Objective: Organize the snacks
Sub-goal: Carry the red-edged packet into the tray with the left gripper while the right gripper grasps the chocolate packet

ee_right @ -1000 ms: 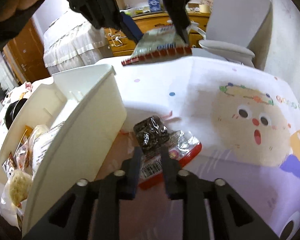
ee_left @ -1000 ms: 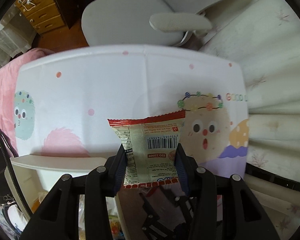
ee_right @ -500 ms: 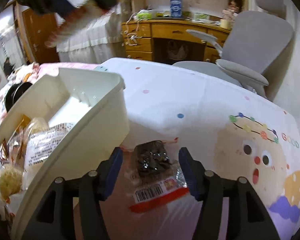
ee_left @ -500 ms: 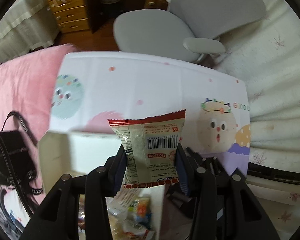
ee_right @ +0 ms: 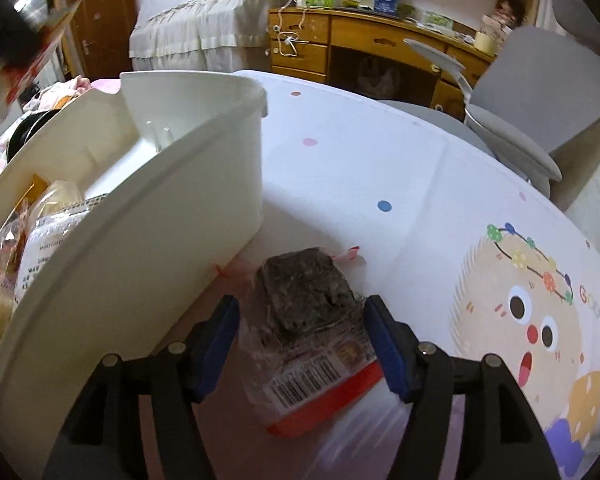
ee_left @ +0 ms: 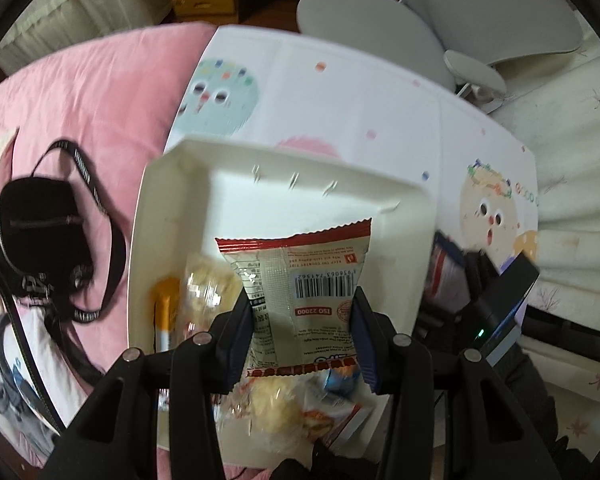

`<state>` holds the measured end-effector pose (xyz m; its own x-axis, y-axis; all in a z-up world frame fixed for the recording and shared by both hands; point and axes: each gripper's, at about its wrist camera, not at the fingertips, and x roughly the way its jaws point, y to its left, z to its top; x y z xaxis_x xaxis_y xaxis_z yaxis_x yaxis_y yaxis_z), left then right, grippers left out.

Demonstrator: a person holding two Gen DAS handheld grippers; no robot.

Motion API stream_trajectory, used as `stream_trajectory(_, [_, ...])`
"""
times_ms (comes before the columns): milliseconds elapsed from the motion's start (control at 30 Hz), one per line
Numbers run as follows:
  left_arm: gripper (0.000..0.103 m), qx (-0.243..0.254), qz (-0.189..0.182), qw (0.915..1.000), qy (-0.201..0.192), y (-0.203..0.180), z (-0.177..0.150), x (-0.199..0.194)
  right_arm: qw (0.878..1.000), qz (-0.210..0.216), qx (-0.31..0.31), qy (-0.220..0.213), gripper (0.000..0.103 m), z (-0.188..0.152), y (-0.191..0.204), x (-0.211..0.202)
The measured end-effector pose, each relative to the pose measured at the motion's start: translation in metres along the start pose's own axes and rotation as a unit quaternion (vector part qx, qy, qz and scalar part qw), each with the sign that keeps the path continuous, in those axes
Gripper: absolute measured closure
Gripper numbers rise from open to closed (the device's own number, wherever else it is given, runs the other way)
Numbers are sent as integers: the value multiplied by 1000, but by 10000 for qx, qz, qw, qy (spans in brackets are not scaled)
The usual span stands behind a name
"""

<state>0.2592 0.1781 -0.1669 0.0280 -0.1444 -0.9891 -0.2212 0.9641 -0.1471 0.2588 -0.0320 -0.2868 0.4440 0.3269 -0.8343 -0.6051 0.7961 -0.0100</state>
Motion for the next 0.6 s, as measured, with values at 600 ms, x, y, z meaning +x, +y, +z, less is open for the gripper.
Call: stream_trajectory(600, [59, -163, 102, 9989, 436, 30, -39, 23, 9975, -258, 651, -94, 60, 1, -5, -5])
